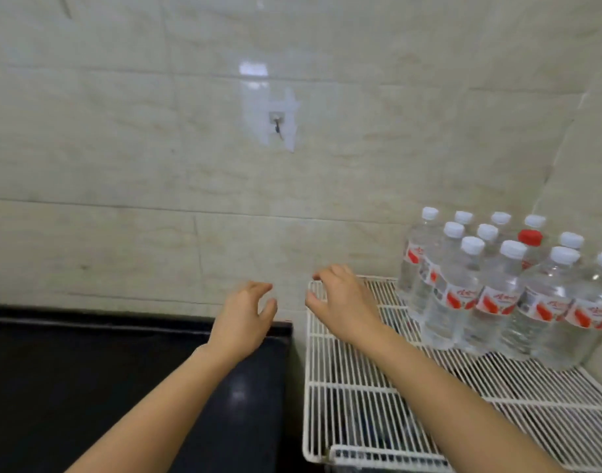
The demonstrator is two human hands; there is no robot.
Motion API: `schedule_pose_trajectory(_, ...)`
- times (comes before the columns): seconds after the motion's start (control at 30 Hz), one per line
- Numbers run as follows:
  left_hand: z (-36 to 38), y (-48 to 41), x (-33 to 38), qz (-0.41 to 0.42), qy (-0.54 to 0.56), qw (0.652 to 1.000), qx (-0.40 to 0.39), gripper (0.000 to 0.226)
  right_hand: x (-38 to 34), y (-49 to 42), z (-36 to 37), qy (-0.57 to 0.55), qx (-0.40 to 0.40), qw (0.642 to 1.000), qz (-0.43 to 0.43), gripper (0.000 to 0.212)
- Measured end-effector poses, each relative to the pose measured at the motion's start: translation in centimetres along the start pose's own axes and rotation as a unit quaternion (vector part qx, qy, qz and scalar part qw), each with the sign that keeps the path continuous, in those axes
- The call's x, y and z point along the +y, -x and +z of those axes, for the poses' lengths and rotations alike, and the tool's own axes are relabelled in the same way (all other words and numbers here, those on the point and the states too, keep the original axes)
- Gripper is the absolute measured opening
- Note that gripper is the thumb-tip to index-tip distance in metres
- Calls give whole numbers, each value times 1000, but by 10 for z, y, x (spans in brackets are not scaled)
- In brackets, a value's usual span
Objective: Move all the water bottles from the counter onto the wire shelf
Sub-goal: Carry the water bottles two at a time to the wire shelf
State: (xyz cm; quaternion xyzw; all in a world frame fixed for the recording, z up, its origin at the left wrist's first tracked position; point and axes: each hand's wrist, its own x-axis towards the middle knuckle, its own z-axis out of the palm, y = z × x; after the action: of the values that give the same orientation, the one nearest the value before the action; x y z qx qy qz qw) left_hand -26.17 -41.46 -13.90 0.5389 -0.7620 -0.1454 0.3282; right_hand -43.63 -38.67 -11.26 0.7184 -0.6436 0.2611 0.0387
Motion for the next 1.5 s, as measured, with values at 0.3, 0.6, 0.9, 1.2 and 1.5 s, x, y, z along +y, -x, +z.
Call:
schedule_pose_trajectory(0.3,-134,110,-201,-123,-96,987,28,34,-220,15,141,-14,-145,986,-75,41)
schedule_pose_trajectory(0.6,-256,209,-356,-297,-192,935,41,44,-425,19,247,-15,-239,952,-192,43)
schedule_pose_trajectory(0.9,-342,247,-478,-401,-220,886,73,46,-579,-4,334,-8,-293,919,-265,48)
schedule_pose_trajectory(1.2,-425,234,-630,-466,-203,859,61,49,-719,-66,434,-37,-338,897,-284,53)
schedule_pose_trajectory(1.5,-487,213,-738,-477,-191,855,70,49,-826,-119,499,-29,-363,883,-296,55)
